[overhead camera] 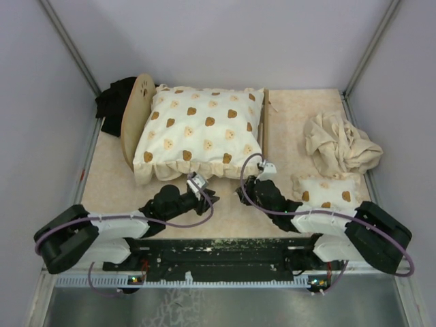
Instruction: Set up the pet bed
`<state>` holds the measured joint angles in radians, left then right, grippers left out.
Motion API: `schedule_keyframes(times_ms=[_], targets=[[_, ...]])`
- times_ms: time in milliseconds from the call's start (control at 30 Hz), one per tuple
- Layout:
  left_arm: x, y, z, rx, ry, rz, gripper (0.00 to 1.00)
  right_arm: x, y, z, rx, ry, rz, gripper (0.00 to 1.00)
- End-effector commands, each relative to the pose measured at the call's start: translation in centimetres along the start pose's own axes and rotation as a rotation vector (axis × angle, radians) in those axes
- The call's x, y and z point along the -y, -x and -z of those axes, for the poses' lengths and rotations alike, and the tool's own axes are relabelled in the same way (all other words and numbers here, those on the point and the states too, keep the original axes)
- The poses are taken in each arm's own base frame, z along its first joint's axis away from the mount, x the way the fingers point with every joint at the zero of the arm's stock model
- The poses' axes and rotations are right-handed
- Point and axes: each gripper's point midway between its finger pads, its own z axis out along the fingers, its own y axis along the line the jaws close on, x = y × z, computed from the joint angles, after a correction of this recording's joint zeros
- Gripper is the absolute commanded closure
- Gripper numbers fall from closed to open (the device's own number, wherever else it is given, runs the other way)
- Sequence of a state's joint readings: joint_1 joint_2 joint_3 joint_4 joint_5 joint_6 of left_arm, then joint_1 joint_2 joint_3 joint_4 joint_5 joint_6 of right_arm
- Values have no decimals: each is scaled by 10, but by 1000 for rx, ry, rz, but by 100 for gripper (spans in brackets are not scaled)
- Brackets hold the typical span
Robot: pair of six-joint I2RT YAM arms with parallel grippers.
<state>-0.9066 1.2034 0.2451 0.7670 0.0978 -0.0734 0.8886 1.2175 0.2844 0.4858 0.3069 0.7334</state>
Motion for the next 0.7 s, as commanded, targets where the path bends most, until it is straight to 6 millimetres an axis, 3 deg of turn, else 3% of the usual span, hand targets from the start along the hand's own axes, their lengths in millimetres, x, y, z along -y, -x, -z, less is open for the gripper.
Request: schedule_keyframes(times_ms=[0, 100, 367, 667], targets=[[0, 11, -16, 60, -20, -142, 63, -16, 47, 5, 77, -58, 53, 88], [-2, 7, -29, 44, -22, -174, 62, -6, 50, 21, 74, -90, 86, 100], [8, -4, -66, 41, -75, -214, 60, 11, 64, 56, 108, -130, 124, 100], [11, -24, -100, 29, -40, -190, 56, 14, 63, 58, 135, -106, 128, 100]])
